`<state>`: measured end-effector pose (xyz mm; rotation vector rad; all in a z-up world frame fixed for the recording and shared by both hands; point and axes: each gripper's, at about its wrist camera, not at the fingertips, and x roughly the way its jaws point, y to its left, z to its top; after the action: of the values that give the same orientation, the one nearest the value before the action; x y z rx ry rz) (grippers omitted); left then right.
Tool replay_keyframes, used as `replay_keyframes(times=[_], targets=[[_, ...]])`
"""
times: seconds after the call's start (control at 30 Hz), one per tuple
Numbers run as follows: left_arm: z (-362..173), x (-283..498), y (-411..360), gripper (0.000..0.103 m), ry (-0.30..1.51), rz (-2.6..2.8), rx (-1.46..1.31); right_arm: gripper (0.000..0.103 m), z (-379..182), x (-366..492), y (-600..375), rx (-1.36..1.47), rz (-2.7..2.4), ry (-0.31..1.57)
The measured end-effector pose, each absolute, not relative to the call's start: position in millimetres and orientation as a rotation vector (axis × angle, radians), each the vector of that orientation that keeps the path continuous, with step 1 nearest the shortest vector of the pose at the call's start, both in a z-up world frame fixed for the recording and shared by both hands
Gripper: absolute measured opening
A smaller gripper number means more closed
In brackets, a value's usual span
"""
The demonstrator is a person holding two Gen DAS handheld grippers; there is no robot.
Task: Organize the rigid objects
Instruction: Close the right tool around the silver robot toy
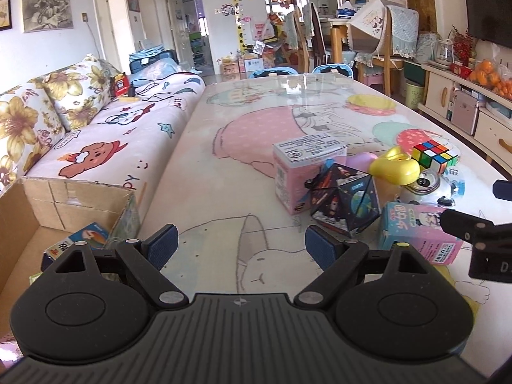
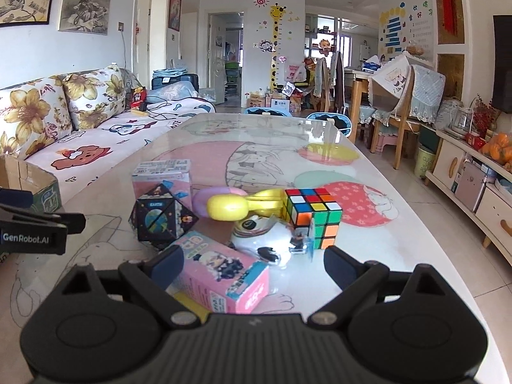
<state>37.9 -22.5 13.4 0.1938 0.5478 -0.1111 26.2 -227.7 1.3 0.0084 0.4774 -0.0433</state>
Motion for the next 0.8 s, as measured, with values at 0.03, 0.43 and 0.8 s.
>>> replay_keyframes(times=[0.03,0.43,0.8], targets=[[13.8,37.8,-22.4,0.103,0.546,-0.118,0.193,0.094,0.7,28.0,-232.0,0.020,-0.047,0.481],[10.9,36.0,-30.2,0.103,0.517,-0.201,0.213,0.102,-3.3,61.3,-257.3,0.173,-0.006,0.528],[5.6,43.5,-31.1,0.103,0.529,-0.232,0.232,0.102,-13.7,89.1,-269.8,0.304,0.007,0.605]])
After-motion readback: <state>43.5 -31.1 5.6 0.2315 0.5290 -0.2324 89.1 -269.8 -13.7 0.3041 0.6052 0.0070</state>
